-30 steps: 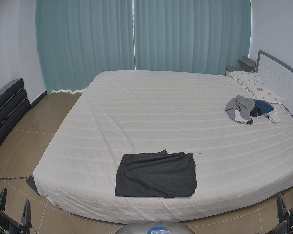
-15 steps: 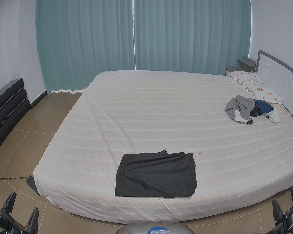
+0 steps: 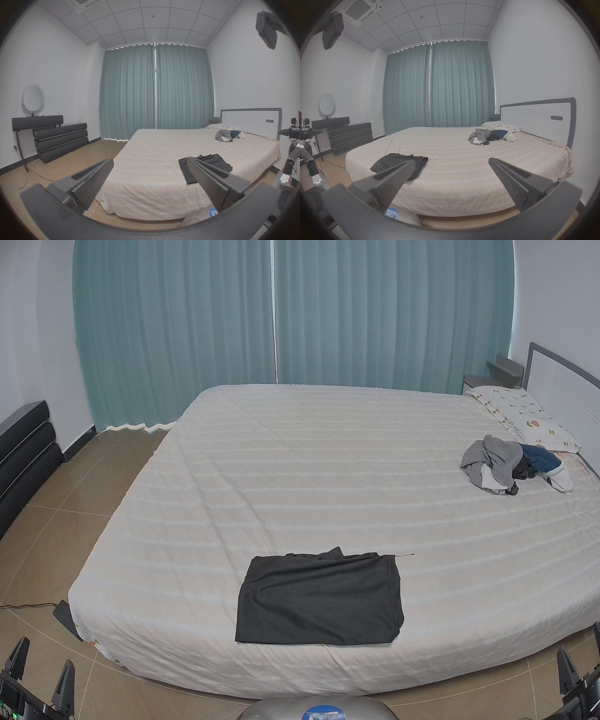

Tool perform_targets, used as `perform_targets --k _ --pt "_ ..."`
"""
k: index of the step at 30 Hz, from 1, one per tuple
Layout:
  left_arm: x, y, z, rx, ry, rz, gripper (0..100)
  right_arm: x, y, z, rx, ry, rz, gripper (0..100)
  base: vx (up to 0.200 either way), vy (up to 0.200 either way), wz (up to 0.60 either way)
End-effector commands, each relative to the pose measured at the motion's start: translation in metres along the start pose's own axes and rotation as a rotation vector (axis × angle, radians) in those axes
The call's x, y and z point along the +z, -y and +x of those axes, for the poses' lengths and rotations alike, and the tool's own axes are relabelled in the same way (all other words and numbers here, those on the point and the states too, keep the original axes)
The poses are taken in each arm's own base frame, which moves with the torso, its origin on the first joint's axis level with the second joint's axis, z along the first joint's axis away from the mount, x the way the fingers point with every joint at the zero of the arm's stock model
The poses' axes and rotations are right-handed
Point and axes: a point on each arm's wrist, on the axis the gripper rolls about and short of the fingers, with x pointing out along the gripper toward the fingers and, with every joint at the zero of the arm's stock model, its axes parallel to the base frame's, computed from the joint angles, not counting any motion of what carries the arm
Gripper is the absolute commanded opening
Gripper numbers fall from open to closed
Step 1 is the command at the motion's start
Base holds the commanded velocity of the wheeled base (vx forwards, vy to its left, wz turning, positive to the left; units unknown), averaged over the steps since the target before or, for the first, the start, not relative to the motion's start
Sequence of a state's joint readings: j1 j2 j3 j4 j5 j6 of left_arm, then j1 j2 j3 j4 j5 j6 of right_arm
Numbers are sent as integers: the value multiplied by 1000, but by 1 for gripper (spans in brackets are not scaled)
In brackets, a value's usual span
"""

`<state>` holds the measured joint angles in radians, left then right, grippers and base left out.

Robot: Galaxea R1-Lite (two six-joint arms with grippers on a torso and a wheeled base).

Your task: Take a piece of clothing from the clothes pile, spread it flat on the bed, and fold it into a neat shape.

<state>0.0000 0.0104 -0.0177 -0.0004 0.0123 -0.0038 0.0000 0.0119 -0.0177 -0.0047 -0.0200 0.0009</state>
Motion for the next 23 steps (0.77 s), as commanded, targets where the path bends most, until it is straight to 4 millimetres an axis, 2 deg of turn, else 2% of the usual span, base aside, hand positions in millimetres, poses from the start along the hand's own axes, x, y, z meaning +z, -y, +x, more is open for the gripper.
perform_targets --k 1,23 --pt "-5 0 1 2 -11 1 100 -5 0 0 0 -7 2 100 0 0 0" --pt "-5 0 1 5 -11 -4 100 -5 0 0 5 -6 13 100 0 0 0"
